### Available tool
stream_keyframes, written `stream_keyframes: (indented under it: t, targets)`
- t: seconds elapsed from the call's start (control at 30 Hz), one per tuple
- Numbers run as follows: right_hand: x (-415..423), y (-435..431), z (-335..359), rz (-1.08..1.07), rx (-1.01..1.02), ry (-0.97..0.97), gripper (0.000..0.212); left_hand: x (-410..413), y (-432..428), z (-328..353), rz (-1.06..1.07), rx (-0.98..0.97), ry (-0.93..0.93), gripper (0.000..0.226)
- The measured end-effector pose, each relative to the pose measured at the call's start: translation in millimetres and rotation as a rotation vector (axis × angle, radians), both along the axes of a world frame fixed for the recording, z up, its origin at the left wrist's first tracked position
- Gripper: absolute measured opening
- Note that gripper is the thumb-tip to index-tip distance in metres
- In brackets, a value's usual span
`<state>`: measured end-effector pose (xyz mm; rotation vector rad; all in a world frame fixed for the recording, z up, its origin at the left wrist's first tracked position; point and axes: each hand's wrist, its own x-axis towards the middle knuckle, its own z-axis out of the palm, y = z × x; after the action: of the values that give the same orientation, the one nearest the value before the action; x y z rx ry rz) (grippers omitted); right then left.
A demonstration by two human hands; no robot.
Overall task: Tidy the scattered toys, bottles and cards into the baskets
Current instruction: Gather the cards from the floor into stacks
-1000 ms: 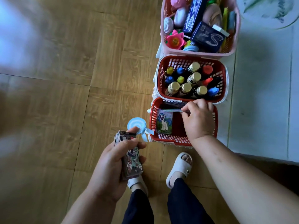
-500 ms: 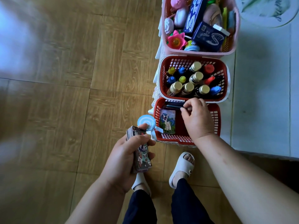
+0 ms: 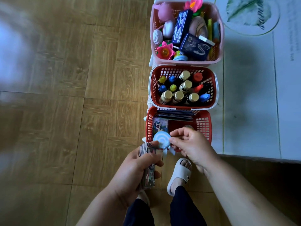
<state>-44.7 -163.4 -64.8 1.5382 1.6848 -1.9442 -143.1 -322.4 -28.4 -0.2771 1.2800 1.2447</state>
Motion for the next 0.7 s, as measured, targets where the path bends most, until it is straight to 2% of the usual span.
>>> stream_keyframes:
  t: [0.1,0.37,0.5,0.6,0.7]
  targets:
    - [-2,17,10,-0.084,0.103,0.013,0.01,0,5,1,0.044,0.0,0.026,0.044]
    - [-53,88,43,-0.363,0.278,0.215,0.013,-23,36,19,0.185,0.048,0.094,0.047]
    - [-101,121,46,-0.337,0.426,0.222,0.013,-34,55,30,0.224,0.122,0.088,0.025]
    - [-143,140,45,-0.287,0.483,0.221,0.016,-39,62,34,0.262,0.144,0.09,0.031]
    - [-173,157,39,-0.295,0.473,0.201,0.021,-38,62,29,0.298,0.094,0.114,0.023]
